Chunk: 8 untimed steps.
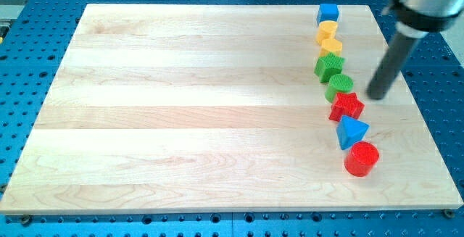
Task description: Separate green star from the yellow hexagon
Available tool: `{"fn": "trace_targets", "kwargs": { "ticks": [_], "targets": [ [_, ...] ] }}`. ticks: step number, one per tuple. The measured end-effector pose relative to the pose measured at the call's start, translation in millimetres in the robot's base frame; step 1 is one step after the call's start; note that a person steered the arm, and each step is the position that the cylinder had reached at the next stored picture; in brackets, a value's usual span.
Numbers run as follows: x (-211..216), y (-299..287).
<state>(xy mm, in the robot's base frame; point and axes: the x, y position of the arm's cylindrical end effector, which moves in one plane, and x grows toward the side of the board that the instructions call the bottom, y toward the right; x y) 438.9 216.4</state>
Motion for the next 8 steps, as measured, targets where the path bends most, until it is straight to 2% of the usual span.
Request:
{"fn": "trace_targets", "kwargs": {
  "ticks": [3,5,6,7,8],
  "targets": [
    [2,-183],
    [-6,-51],
    [-41,-13],
    [-44,-11],
    [-64,19]
  ]
}}
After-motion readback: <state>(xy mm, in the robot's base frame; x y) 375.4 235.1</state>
